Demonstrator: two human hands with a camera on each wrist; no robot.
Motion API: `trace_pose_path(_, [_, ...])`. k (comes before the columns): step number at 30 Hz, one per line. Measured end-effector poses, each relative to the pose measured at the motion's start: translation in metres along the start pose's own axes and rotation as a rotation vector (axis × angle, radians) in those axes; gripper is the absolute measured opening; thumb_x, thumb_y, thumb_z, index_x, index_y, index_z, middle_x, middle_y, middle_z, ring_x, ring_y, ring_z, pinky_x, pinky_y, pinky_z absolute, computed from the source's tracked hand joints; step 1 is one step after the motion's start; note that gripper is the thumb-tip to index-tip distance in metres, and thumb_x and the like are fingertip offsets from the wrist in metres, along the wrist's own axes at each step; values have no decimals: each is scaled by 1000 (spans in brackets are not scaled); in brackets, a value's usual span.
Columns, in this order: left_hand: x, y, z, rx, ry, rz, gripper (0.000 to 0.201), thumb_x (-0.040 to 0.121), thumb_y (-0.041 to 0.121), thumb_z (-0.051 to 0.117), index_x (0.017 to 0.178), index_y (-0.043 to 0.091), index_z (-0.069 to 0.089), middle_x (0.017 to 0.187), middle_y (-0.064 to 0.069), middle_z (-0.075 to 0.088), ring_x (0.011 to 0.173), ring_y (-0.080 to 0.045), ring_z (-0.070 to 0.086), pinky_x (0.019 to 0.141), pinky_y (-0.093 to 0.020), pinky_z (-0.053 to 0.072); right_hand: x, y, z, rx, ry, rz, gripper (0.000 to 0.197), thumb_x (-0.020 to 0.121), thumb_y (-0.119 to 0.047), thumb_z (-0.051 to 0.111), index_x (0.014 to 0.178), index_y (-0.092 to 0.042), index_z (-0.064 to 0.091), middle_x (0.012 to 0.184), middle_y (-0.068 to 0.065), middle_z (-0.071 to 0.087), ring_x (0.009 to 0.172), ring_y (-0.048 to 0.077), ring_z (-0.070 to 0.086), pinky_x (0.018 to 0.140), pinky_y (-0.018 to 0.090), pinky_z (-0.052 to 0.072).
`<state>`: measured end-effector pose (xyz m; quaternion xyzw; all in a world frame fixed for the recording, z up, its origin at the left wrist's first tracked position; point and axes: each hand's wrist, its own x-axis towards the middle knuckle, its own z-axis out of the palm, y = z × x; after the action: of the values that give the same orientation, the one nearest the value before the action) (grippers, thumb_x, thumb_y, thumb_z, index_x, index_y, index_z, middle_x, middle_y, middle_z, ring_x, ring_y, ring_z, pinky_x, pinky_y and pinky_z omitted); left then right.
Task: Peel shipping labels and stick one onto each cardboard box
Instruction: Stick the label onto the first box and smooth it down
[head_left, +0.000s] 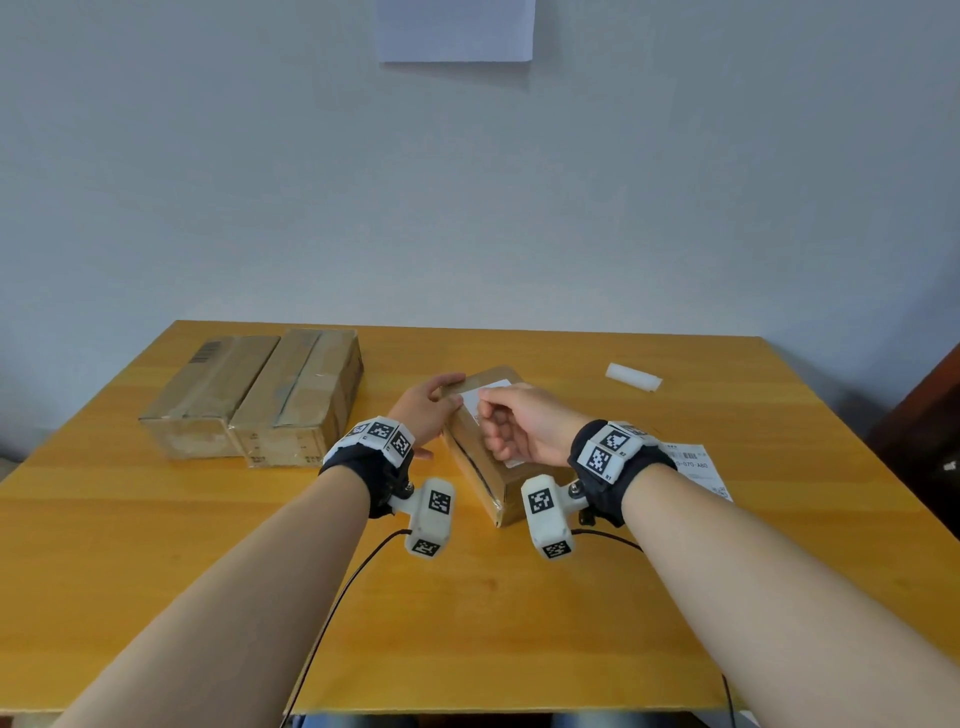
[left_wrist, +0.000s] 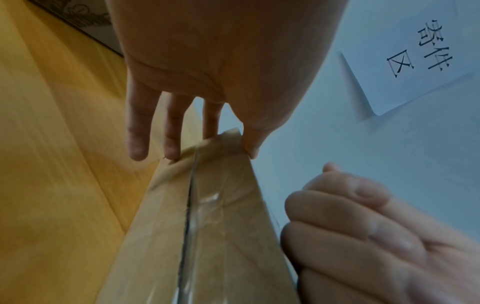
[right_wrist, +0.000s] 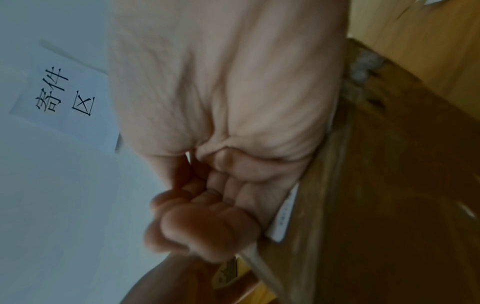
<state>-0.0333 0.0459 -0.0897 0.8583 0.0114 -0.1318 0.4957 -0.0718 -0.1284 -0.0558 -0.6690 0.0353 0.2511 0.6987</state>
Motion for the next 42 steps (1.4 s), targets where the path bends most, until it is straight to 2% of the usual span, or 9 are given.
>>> trace_pose_path(7, [23,-1,-1,6,153,30,38,106,33,48,143,35,43,103,2,57,77,-18,59,61,-32,53,40,-21,-14,-123,113,-112,35,107,-20,47,73,-12,53,56,5,49,44,19,44,38,24,36])
trace_pose_path(11, [46,-4,-1,17,231,9,43,101,32,51,144,36,46,134,-15,51,116,-36,57,103,-51,49,67,-34,-24,-107,143,-147,34,107,-20,48,75,-10,53,58,5,49,43,18,42,37,24,33])
trace_pose_path(13, [52,-4,-2,6,232,33,45,99,26,50,143,36,52,135,-12,49,124,-33,51,110,-49,43,78,-40,-29,-48,134,-143,36,108,-22,47,75,-10,54,58,6,50,45,19,43,38,25,34])
trace_pose_path(17, [60,1,-3,-126,238,97,43,94,16,50,129,34,68,124,1,69,93,-20,64,83,-39,55,88,-51,-37,135,116,-173,37,109,-25,47,75,-11,53,61,8,53,51,22,49,46,29,40])
trace_pose_path(22, [65,-1,2,-152,322,126,38,95,17,53,123,33,73,110,11,72,79,-9,63,70,-26,52,102,-53,-33,332,164,-191,39,109,-28,46,72,-14,48,62,8,48,55,24,50,57,35,40])
trace_pose_path(27, [66,-10,2,-157,356,177,30,101,22,56,123,32,74,115,10,72,101,-7,64,75,-15,46,108,-41,-30,282,199,-171,40,111,-25,42,74,-14,49,63,8,52,57,23,55,59,33,45])
trace_pose_path(34, [64,-9,1,-193,344,200,30,101,18,57,125,27,74,125,7,71,116,-8,61,94,-19,42,100,-37,-19,29,121,-158,39,111,-21,40,74,-13,47,59,5,52,54,22,52,48,28,40])
trace_pose_path(39, [63,-8,5,-214,363,195,31,101,18,56,126,27,73,126,5,71,106,-6,62,78,-10,41,95,-36,-16,33,61,-104,40,111,-21,41,72,-13,46,56,3,46,49,17,45,44,24,28])
trace_pose_path(42, [64,-8,4,-219,352,192,31,102,19,56,127,28,73,126,6,70,112,-6,59,80,-10,39,89,-35,-16,43,4,-67,41,112,-21,39,72,-14,45,58,3,44,50,17,43,48,25,27])
